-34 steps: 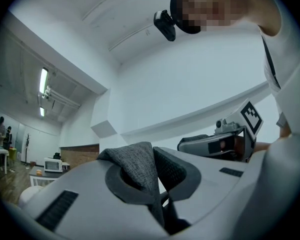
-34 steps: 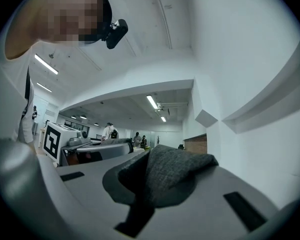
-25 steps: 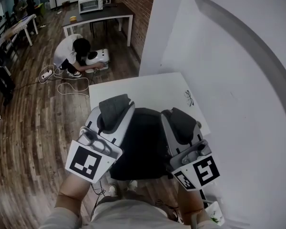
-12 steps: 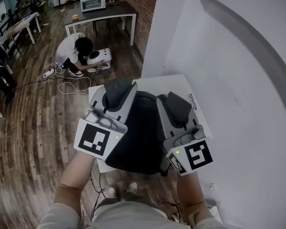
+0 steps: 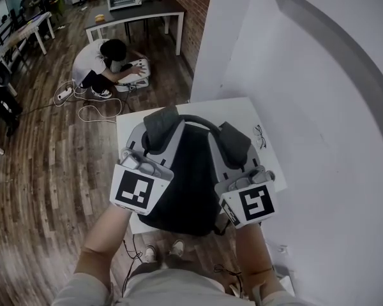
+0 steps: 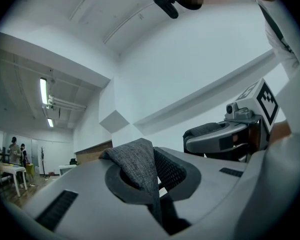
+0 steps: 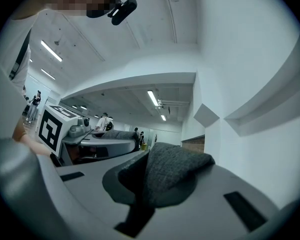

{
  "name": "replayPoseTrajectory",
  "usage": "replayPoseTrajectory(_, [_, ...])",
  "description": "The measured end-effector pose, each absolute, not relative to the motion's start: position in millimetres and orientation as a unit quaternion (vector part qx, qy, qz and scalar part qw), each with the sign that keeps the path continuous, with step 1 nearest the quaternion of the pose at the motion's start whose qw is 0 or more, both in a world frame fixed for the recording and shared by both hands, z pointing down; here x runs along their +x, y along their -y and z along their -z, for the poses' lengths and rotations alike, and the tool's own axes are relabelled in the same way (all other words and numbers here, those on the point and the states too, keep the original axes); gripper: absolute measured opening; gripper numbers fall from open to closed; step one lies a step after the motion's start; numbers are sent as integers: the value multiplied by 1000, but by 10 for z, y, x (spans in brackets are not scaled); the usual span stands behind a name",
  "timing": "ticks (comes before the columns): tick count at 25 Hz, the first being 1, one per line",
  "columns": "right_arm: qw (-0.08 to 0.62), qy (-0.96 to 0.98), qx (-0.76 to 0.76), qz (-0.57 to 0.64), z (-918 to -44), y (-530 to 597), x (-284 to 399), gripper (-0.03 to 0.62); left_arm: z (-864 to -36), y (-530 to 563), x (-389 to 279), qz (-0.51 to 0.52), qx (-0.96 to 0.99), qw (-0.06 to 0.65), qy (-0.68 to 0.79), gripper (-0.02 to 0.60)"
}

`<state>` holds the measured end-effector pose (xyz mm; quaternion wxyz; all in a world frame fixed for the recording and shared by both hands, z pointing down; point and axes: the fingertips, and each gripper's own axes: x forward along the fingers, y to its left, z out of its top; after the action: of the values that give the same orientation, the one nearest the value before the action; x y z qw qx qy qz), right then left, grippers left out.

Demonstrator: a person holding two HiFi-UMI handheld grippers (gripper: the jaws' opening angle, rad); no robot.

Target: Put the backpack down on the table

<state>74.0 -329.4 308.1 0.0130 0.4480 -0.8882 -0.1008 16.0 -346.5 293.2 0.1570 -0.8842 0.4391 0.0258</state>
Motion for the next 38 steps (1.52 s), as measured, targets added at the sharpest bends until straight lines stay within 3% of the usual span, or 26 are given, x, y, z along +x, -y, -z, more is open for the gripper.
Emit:
replayPoseTrajectory(19, [109,884,454,9,-4231,3723,817,48,-4153,3886,257,105,-889,87,-437,43])
replayPoseTrajectory(27, [153,868,471,-39,-4712,3914,940,48,-4520,4023,306,133,-892,26,-432,49])
replayPoseTrajectory(38, [196,859,464,-94,-5209,3842,971,81,-5035,4030,209,168,-883,-13,-439,97])
